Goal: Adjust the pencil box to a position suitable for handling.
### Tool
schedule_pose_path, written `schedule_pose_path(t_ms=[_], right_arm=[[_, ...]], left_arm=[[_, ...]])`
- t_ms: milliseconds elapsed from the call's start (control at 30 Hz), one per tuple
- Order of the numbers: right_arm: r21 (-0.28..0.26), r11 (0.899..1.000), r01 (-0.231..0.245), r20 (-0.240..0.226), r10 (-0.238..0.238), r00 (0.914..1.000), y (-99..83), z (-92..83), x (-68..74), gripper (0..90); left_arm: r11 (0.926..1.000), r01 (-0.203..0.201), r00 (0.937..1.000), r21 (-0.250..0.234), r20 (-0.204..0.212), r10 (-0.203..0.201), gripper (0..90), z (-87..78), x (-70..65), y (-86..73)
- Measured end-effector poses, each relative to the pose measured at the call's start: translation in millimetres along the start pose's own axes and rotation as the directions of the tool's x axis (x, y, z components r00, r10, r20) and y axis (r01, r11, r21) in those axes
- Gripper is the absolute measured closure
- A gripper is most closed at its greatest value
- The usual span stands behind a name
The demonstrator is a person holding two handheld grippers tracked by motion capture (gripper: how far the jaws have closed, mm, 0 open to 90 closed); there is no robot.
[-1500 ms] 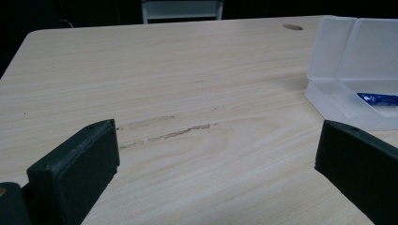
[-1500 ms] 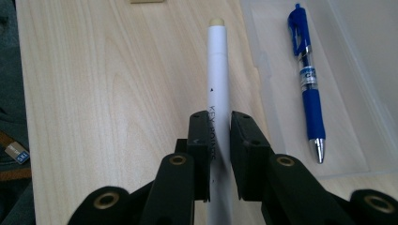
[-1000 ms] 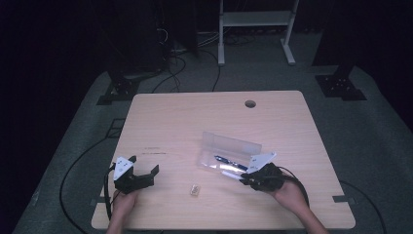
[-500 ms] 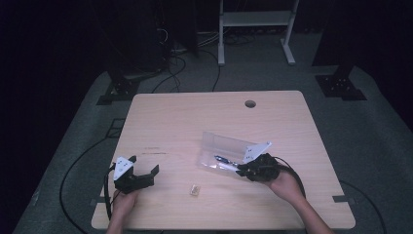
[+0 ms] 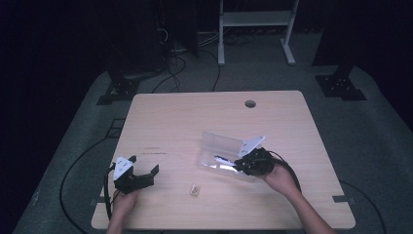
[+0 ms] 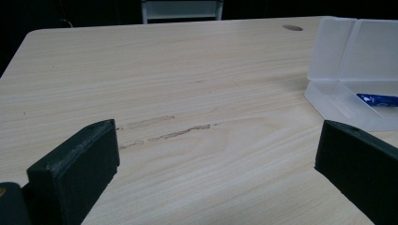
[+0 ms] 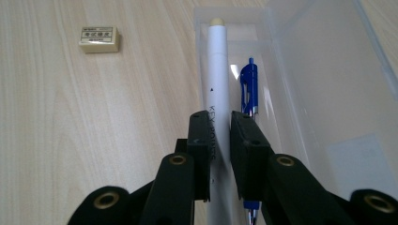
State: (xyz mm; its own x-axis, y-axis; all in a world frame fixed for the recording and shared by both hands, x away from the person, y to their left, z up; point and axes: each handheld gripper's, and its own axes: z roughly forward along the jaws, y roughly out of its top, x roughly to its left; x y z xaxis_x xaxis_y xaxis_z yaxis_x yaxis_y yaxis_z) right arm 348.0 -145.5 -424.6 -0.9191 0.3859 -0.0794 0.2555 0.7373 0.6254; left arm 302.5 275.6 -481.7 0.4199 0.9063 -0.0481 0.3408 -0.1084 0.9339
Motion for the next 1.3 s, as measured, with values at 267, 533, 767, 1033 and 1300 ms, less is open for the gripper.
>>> schedule_pose_path(t_ms=[267, 533, 767, 1033, 1300], right_arm=[[0.02, 1.0, -0.012, -0.002, 0.012, 0.9999, 1.5, 10.1, -5.9, 78.1], [0.037, 0.999, -0.02, -0.014, 0.02, 0.9997, 2.1, 21.7, -9.9, 78.1], [0.052, 0.998, -0.044, -0.021, 0.045, 0.9988, -1.1, 31.6, -16.0, 78.1], [0.065, 0.996, -0.059, -0.039, 0.062, 0.9973, -4.4, 42.0, -21.9, 78.1], [0.082, 0.994, -0.076, -0.052, 0.081, 0.9954, -7.8, 50.9, -23.3, 78.0]], left_arm=[[1.0, 0.0, 1.0, 0.0, 0.001, 0.0, 0.0, -0.1, -0.1, 0.0], [1.0, 0.0, 1.0, -0.001, 0.0, 0.0, 0.0, 0.0, 0.1, 0.0], [1.0, 0.003, 1.0, -0.002, 0.0, -0.003, 0.0, 0.0, 0.1, 0.0], [1.0, -0.001, 1.0, -0.001, 0.001, 0.001, 0.0, -0.1, -0.2, 0.0], [1.0, 0.002, 1.0, -0.003, 0.001, -0.002, 0.0, 0.0, 0.1, 0.0]])
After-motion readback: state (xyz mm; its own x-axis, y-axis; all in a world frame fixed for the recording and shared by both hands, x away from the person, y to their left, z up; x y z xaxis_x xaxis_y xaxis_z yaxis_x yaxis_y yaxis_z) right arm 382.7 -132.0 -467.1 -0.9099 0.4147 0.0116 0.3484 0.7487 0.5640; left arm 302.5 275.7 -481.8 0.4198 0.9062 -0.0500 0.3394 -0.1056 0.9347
